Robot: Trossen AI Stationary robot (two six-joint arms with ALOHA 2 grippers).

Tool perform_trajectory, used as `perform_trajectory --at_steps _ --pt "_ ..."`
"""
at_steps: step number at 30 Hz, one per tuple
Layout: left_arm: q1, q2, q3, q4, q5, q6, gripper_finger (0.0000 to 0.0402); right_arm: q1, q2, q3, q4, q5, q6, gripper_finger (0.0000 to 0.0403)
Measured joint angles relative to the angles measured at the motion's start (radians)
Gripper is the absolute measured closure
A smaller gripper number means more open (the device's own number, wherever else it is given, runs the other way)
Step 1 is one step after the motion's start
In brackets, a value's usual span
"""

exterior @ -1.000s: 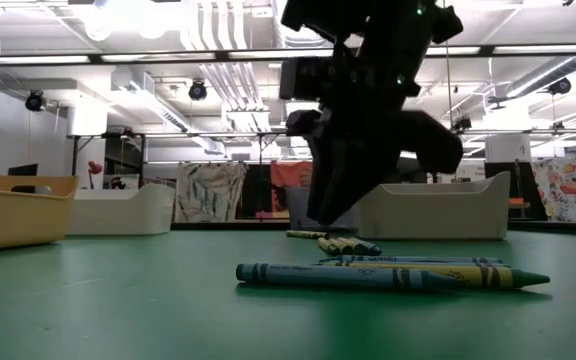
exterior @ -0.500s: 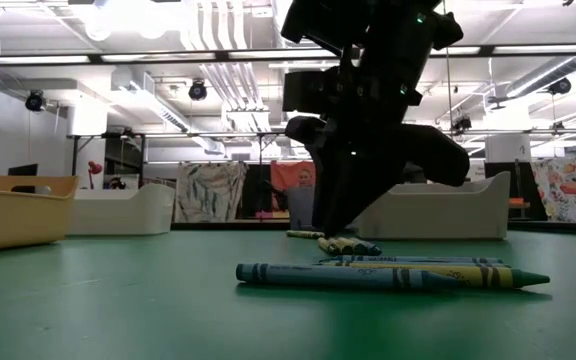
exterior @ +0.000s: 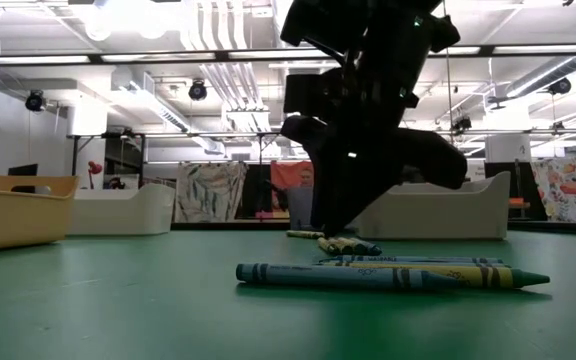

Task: Sort crayons
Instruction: Put the green crayon into the gray bin

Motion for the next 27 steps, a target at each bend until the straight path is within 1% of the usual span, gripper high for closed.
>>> perform_trajectory --at_steps 10,15,23,27 --pt "0.000 0.000 0.000 -0.001 0.000 0.000 0.0356 -0.008 0.000 -0.003 0.001 -0.009 -0.060 0.0321" --pt "0.000 0.000 0.000 -0.001 0.000 0.000 0.0356 -0.011 -0.001 -0.008 0.003 -0.053 -0.071 0.0321" --pt "0.000 0.000 0.000 -0.001 0.000 0.000 0.0356 -0.011 -0.001 -0.018 0.011 -0.056 -0.087 0.0321" --pt "0.000 0.000 0.000 0.002 0.000 -0.005 0.0356 -0.017 -0.003 -0.040 0.057 -0.057 -0.096 0.0321"
